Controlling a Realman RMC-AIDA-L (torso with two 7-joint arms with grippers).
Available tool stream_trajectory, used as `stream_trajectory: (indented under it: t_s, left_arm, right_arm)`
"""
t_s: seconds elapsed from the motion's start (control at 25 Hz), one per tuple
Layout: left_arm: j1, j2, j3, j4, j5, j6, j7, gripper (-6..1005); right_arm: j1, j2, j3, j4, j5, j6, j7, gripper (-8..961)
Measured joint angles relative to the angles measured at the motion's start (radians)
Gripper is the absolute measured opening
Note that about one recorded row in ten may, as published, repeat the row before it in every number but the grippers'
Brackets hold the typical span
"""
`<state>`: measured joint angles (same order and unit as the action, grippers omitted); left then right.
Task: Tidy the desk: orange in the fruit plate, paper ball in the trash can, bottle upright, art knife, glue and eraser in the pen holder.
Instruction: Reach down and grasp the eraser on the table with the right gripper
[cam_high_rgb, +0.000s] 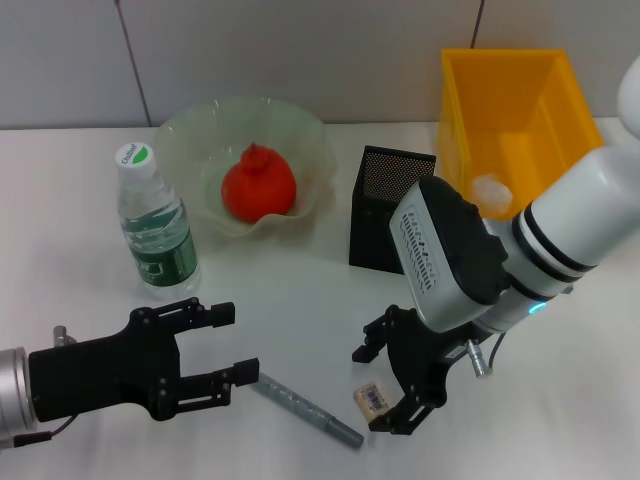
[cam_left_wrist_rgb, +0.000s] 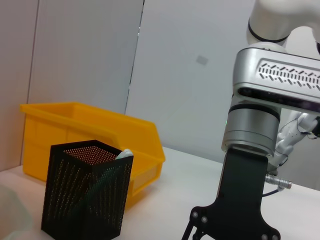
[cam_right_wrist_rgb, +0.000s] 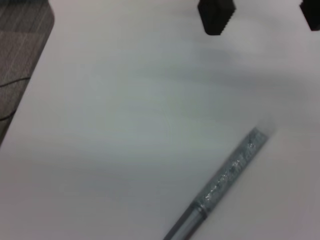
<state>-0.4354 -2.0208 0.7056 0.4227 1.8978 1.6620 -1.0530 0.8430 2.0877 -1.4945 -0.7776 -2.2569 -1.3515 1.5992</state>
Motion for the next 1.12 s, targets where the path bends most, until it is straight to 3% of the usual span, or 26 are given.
stream_trajectory:
  t_s: [0.8, 0.92, 1.12]
  left_arm:
    - [0.004, -0.001, -0.002, 0.018, 0.000, -0.016, -0.036, 770]
    - [0.004, -0.002, -0.003, 0.018, 0.000, -0.018, -0.037, 770]
    - [0.004, -0.002, -0.005, 0.018, 0.000, -0.020, -0.045, 770]
  right_arm:
    - [0.010, 0.000, -0.104, 0.000, 0.040, 0.051, -0.039, 811]
    - [0.010, 0.000, -0.112, 0.000, 0.038, 0.052, -0.039, 639]
    - [0.010, -0.001, -0.113, 0.000, 0.026, 0.059, -0.037, 622]
